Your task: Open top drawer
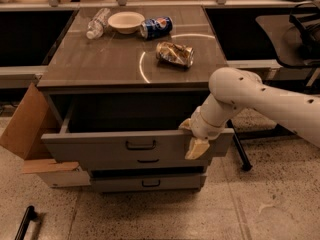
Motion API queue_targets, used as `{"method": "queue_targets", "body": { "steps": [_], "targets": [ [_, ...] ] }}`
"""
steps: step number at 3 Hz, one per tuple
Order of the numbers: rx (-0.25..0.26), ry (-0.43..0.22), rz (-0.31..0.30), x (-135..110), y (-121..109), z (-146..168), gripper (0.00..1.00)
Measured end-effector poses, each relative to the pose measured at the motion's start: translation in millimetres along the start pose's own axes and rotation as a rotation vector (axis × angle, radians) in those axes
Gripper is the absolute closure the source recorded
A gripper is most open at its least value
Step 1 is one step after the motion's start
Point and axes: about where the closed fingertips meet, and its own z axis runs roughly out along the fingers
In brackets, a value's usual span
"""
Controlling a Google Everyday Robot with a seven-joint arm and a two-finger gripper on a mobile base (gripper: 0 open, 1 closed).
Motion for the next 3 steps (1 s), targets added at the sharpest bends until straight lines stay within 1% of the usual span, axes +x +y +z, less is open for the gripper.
{"method": "queue_targets", "body": {
  "steps": [1,2,3],
  "targets": [
    [0.000,0.000,0.000,-0.4,0.0,-1.0,0.73],
    [0.035,0.000,0.043,1.7,26.0,-6.5,0.96],
    [0.045,-0.001,0.055,1.3,32.5,-8.2,1.00]
  ]
}}
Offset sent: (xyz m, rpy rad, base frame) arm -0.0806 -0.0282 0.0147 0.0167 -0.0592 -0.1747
